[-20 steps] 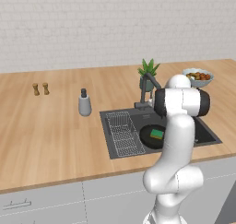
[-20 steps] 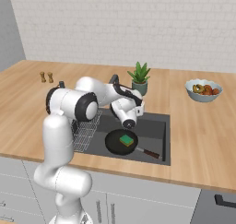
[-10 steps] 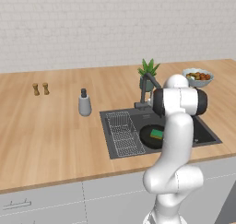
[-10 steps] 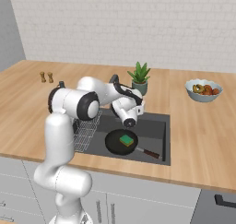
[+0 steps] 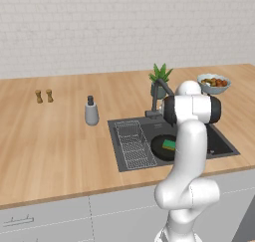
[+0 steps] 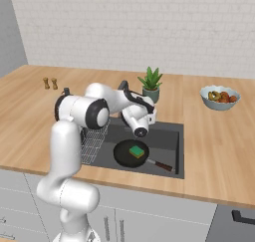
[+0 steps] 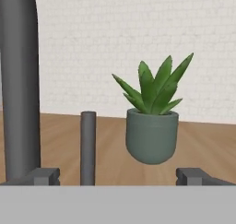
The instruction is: Pick the pan and sponge and place them into the sink. Then turn on the water.
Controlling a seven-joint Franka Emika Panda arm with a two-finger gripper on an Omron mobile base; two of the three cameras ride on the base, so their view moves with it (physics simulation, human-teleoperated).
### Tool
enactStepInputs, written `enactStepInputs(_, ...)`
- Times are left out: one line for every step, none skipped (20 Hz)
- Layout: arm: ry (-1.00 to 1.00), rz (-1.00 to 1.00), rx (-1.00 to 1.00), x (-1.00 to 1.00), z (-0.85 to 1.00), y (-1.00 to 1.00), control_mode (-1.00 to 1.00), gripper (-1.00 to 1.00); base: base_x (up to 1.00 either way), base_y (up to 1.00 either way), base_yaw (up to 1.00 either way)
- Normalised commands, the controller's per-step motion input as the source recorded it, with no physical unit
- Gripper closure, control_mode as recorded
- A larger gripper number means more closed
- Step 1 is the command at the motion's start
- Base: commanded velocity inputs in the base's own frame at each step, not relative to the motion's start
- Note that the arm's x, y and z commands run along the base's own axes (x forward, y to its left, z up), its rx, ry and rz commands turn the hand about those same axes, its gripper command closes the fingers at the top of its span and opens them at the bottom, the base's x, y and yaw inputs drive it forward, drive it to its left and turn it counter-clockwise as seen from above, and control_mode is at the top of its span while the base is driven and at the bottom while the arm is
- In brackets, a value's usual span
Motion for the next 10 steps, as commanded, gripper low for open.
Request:
enactStepInputs(0.0,0.0,0.0,0.13,0.0,0.0,-1.0,-1.0,0.0,0.0,0.0)
enactStepInputs(0.0,0.0,0.0,0.13,0.0,0.0,-1.0,-1.0,0.0,0.0,0.0)
enactStepInputs(0.0,0.0,0.0,0.13,0.0,0.0,-1.0,-1.0,0.0,0.0,0.0)
enactStepInputs(0.0,0.0,0.0,0.13,0.0,0.0,-1.0,-1.0,0.0,0.0,0.0)
enactStepInputs(0.0,0.0,0.0,0.13,0.0,0.0,-1.0,-1.0,0.0,0.0,0.0)
enactStepInputs(0.0,0.0,0.0,0.1,0.0,0.0,-1.0,-1.0,0.0,0.0,0.0)
enactStepInputs(0.0,0.0,0.0,0.09,0.0,0.0,-1.0,-1.0,0.0,0.0,0.0)
enactStepInputs(0.0,0.0,0.0,0.08,0.0,0.0,-1.0,-1.0,0.0,0.0,0.0)
enactStepInputs(0.0,0.0,0.0,0.09,0.0,0.0,-1.0,-1.0,0.0,0.0,0.0)
enactStepInputs(0.0,0.0,0.0,0.1,0.0,0.0,-1.0,-1.0,0.0,0.0,0.0)
